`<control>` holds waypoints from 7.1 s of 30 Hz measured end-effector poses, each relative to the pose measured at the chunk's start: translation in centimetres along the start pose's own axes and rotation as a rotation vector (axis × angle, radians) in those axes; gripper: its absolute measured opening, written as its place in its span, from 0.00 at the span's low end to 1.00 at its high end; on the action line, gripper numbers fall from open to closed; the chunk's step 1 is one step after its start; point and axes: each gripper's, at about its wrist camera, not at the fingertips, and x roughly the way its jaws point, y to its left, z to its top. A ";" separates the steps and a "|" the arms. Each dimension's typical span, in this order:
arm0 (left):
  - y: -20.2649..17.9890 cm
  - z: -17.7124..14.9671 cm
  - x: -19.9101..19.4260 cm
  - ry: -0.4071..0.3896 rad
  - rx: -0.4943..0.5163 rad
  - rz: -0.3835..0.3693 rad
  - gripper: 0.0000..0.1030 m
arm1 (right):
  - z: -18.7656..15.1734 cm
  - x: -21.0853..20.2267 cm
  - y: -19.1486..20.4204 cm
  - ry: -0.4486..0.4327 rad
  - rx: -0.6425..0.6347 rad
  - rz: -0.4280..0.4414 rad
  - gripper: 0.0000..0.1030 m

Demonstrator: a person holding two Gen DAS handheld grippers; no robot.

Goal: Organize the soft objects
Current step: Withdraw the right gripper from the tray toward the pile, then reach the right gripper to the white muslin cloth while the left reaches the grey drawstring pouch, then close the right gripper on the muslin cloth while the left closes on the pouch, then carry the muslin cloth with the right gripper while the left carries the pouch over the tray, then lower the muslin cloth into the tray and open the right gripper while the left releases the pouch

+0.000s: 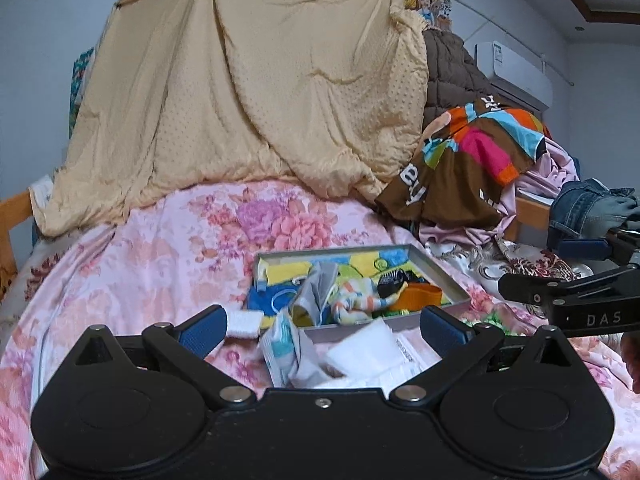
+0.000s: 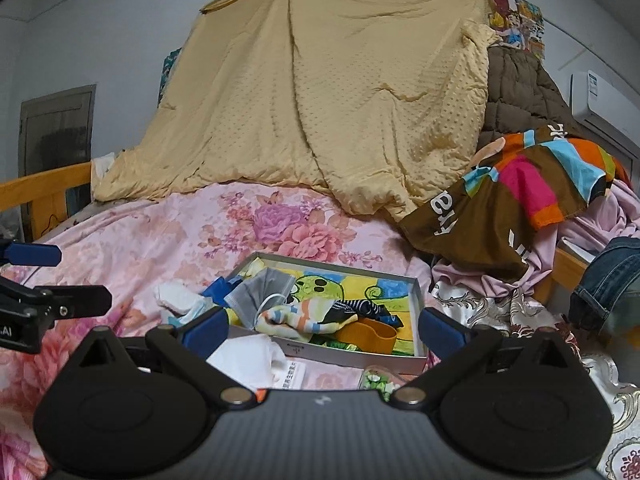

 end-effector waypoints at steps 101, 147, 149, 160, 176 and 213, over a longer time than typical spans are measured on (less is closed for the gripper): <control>4.7 -3.5 7.2 0.355 0.102 -0.145 0.39 | -4.0 6.7 7.1 0.208 -0.190 0.228 0.13; 2.1 6.5 17.4 0.079 -0.208 -0.051 0.38 | 1.8 14.2 -6.8 -0.040 0.216 0.017 0.13; 1.5 7.0 19.5 0.086 -0.198 -0.044 0.38 | 2.1 15.5 -6.9 -0.033 0.210 0.013 0.13; 0.2 6.4 27.5 0.176 -0.159 0.013 0.39 | 1.4 22.3 -7.9 0.051 0.251 -0.015 0.13; 0.5 4.6 30.4 0.226 -0.144 0.032 0.39 | 0.2 26.1 -7.0 0.132 0.300 0.010 0.14; 1.5 5.2 28.6 0.265 -0.188 0.072 0.67 | -0.1 25.3 -7.9 0.160 0.371 0.015 0.59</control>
